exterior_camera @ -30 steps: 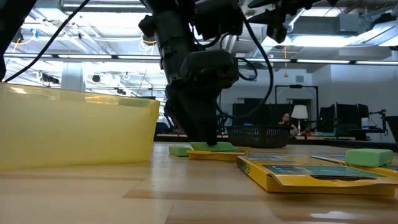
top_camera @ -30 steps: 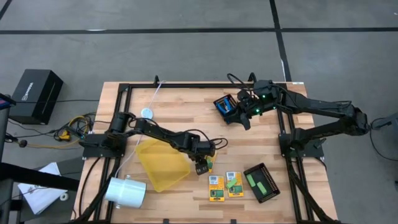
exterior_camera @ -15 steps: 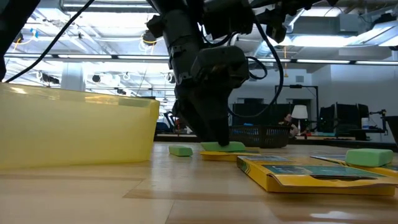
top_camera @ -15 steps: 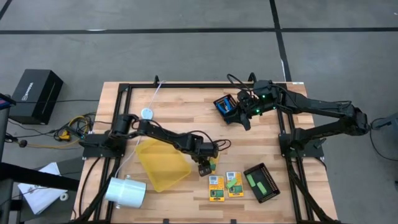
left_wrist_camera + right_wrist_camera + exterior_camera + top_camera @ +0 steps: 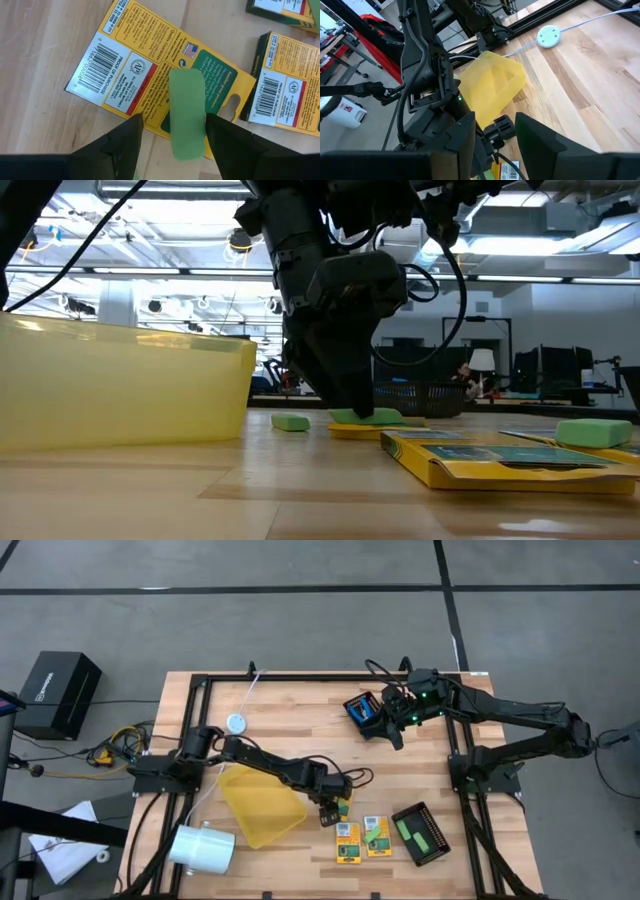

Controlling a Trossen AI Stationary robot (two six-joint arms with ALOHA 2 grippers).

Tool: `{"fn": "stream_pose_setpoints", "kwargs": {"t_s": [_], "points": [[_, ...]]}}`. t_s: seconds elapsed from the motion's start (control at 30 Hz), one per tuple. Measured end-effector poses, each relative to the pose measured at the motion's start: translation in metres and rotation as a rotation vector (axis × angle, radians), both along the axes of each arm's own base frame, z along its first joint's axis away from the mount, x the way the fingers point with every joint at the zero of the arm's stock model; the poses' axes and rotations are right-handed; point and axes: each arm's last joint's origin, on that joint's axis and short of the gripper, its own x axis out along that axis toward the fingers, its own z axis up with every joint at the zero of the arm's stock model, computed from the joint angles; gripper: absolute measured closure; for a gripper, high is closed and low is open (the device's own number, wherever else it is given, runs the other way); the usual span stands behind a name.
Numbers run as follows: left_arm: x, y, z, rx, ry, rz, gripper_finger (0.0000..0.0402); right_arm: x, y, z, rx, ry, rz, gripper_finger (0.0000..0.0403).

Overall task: Pick & Place School Supplies
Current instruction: Put the green eraser into the bottom black bin

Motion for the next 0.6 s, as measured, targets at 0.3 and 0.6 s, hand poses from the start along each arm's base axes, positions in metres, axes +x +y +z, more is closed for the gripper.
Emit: {"fn": "stream_pose_setpoints", "kwargs": {"t_s": [0.3,0.6], "points": [[0.0003,0.0001,-0.0071,0.023,0.018,0.015,0.0231,0.0003,-0.001,0.001,-0.009,-0.013,-0.001,0.0272],[0.0004,0.0016,-0.0078,0.075,0.011,0.005,0.0343,0.0013,-0.0013,0.0033,-0.03,-0.04,0.005,0.0272]]}}
